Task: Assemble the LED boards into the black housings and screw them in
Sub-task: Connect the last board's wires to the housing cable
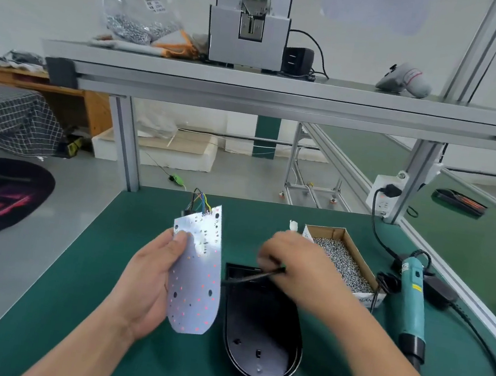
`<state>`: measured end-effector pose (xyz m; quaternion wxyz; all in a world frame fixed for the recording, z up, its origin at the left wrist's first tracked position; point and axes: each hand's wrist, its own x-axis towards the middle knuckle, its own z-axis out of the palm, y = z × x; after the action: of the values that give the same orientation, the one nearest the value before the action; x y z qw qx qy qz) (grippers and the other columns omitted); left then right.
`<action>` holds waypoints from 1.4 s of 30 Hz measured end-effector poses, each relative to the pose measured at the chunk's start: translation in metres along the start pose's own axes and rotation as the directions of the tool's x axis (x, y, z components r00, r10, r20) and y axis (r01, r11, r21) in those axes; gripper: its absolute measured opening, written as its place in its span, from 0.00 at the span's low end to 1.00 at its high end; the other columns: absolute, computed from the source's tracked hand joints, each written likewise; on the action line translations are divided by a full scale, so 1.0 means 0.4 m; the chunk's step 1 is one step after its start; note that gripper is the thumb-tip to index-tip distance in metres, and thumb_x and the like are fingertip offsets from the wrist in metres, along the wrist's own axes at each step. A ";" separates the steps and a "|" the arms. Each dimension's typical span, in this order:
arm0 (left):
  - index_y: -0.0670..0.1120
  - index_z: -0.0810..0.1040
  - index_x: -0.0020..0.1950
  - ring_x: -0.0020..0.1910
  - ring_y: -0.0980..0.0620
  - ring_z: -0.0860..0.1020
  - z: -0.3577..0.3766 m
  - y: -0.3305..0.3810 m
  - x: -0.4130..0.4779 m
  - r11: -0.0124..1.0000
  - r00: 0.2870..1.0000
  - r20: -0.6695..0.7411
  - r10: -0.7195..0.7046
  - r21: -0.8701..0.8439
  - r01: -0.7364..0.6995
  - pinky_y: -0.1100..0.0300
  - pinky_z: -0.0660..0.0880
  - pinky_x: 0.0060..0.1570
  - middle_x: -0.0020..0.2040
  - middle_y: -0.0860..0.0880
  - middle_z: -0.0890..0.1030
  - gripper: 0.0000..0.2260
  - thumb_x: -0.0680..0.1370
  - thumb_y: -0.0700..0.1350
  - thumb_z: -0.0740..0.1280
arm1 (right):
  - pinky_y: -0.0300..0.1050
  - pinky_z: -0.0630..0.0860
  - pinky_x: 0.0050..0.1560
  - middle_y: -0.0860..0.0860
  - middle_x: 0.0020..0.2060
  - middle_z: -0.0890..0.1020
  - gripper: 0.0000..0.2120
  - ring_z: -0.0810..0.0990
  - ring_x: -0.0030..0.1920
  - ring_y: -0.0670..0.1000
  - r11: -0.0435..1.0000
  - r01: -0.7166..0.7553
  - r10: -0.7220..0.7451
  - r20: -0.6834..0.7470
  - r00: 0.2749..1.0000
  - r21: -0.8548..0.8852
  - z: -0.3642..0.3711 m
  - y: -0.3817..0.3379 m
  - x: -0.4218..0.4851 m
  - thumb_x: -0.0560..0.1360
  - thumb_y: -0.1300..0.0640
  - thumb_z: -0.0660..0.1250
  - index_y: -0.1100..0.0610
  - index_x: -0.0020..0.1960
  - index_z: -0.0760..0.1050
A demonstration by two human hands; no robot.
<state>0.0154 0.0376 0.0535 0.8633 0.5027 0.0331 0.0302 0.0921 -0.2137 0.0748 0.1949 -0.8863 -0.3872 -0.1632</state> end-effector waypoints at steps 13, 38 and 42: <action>0.50 0.83 0.66 0.42 0.51 0.84 -0.005 0.032 -0.020 0.993 0.964 0.251 -0.083 0.099 0.060 0.59 0.81 0.38 0.64 0.36 0.84 0.15 0.83 0.54 0.67 | 0.50 0.76 0.39 0.42 0.40 0.82 0.07 0.80 0.40 0.46 0.917 -0.396 0.392 -0.310 0.866 0.053 -0.067 0.139 -0.038 0.79 0.43 0.65 0.39 0.48 0.82; 0.44 0.84 0.67 0.37 0.52 0.84 0.036 -0.010 -0.043 0.979 0.855 0.516 -0.042 -0.152 0.139 0.60 0.82 0.38 0.56 0.42 0.85 0.19 0.78 0.48 0.78 | 0.51 0.71 0.37 0.50 0.40 0.79 0.08 0.81 0.45 0.58 0.934 -0.143 0.153 0.003 0.988 -0.328 0.040 -0.069 0.032 0.82 0.43 0.63 0.47 0.55 0.75; 0.44 0.84 0.61 0.34 0.47 0.82 0.013 0.006 -0.023 0.986 0.964 0.247 -0.097 -0.108 0.127 0.54 0.82 0.36 0.49 0.45 0.84 0.19 0.72 0.48 0.79 | 0.47 0.71 0.37 0.46 0.37 0.81 0.13 0.79 0.39 0.49 0.923 -0.363 0.374 0.072 0.925 -0.129 -0.023 0.002 0.014 0.78 0.41 0.68 0.48 0.42 0.74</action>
<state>0.0065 0.0335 0.0582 0.8905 0.4460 -0.0455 -0.0780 0.0949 -0.2151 0.0852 0.1529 -0.9597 -0.2124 -0.1026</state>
